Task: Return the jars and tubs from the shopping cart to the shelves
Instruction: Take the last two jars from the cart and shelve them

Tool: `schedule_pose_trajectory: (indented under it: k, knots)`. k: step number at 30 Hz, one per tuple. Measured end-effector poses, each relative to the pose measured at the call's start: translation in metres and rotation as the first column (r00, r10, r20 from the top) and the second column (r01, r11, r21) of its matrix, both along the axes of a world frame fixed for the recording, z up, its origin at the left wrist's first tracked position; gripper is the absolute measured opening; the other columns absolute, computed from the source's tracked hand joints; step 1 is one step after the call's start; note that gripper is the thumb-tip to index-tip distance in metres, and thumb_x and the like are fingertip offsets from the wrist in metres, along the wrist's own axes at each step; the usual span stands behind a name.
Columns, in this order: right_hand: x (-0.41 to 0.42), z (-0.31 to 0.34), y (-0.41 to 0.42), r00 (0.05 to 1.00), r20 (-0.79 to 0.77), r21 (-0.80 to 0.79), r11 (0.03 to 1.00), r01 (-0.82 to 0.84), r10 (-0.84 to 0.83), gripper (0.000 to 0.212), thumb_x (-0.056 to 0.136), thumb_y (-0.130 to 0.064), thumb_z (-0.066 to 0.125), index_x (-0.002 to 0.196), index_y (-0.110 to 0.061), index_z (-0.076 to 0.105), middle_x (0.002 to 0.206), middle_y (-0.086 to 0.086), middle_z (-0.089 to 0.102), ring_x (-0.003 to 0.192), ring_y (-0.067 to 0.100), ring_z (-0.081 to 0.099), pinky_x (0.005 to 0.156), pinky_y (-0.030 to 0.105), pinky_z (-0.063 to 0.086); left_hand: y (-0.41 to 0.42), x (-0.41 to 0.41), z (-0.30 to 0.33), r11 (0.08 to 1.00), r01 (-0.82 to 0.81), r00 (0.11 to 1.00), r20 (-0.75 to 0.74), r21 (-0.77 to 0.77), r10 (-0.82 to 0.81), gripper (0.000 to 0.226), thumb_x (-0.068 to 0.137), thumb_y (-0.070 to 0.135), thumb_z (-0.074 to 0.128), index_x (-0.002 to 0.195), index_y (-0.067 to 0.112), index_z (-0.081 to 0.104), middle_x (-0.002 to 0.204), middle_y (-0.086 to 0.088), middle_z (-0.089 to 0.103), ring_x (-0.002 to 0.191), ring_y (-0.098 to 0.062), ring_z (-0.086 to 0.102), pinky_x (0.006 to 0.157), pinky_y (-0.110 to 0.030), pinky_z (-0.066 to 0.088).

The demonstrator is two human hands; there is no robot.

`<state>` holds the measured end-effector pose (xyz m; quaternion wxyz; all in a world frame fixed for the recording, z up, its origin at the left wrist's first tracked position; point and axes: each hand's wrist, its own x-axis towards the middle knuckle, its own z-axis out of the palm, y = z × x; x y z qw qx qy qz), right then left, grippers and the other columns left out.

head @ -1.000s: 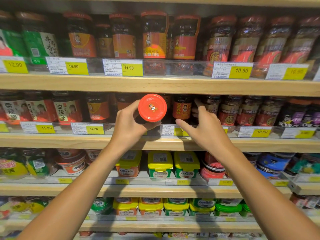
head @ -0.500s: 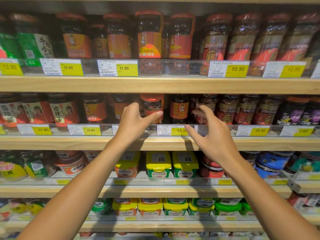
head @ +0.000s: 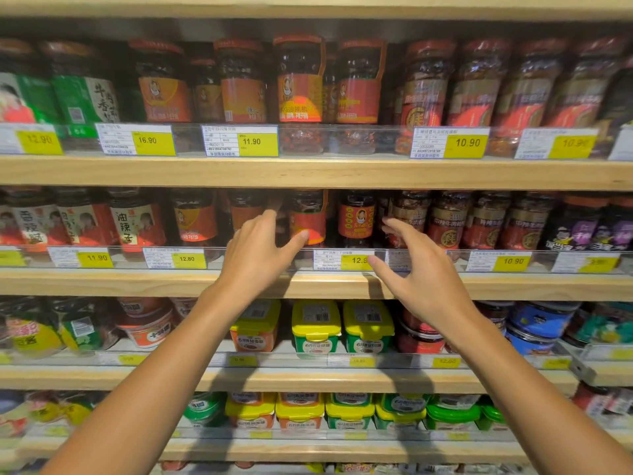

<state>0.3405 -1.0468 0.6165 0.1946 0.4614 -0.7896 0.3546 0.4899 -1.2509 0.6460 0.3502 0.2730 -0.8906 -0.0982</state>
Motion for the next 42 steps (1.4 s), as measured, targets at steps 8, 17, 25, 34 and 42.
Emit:
schedule_pose_trajectory:
  k: [8, 17, 25, 34, 42]
  knots:
    - [0.019, -0.010, 0.005, 0.995, -0.093, 0.032, 0.999, -0.033, 0.036, 0.060, 0.094, -0.046, 0.061, 0.147, -0.022, 0.045, 0.147, -0.007, 0.048, 0.142, 0.010, 0.035, 0.116, 0.032, 0.033, -0.013, 0.058, -0.040, 0.968, 0.197, 0.974, -0.082, -0.153, -0.211, 0.053, 0.096, 0.048, 0.054, 0.143, 0.025, 0.047, 0.141, 0.007, 0.054, 0.133, -0.012, 0.044, 0.106, -0.035, 0.043]
    - [0.038, -0.043, 0.044, 0.981, -0.187, 0.126, 0.990, 0.066, -0.042, 0.059, 0.096, -0.047, 0.059, 0.143, -0.013, 0.050, 0.149, 0.002, 0.048, 0.145, 0.023, 0.036, 0.119, 0.044, 0.030, 0.005, 0.061, -0.073, 0.863, 0.406, 0.913, 0.092, -0.301, -0.398, 0.049, 0.096, 0.043, 0.055, 0.137, 0.017, 0.056, 0.141, 0.000, 0.054, 0.136, -0.023, 0.045, 0.111, -0.044, 0.039]
    - [0.043, -0.064, 0.122, 0.967, -0.118, 0.246, 0.937, 0.249, -0.226, 0.071, 0.096, -0.066, 0.041, 0.151, -0.023, 0.040, 0.159, -0.006, 0.034, 0.151, 0.016, 0.022, 0.123, 0.044, 0.021, 0.063, 0.017, -0.082, 0.770, 0.571, 0.821, 0.217, -0.285, -0.528, 0.054, 0.096, 0.051, 0.051, 0.139, 0.019, 0.056, 0.146, 0.000, 0.049, 0.141, -0.028, 0.038, 0.114, -0.048, 0.035]
    - [0.044, -0.080, 0.294, 0.897, -0.100, 0.277, 0.854, 0.440, -0.430, 0.068, 0.096, -0.065, 0.043, 0.153, -0.026, 0.037, 0.161, -0.005, 0.031, 0.151, 0.019, 0.021, 0.124, 0.043, 0.019, 0.230, -0.057, -0.088, 0.562, 0.778, 0.626, 0.276, -0.280, -0.729, 0.056, 0.096, 0.056, 0.044, 0.138, 0.021, 0.056, 0.147, 0.000, 0.050, 0.140, -0.026, 0.041, 0.116, -0.046, 0.034]
    - [0.065, -0.105, 0.504, 0.707, -0.043, 0.293, 0.667, 0.685, -0.706, 0.070, 0.095, -0.068, 0.044, 0.149, -0.023, 0.045, 0.157, 0.000, 0.040, 0.147, 0.025, 0.032, 0.119, 0.043, 0.028, 0.444, -0.131, -0.112, 0.273, 0.929, 0.348, 0.345, -0.249, -0.872, 0.060, 0.095, 0.060, 0.042, 0.135, 0.019, 0.059, 0.141, -0.002, 0.057, 0.132, -0.027, 0.048, 0.113, -0.044, 0.037]
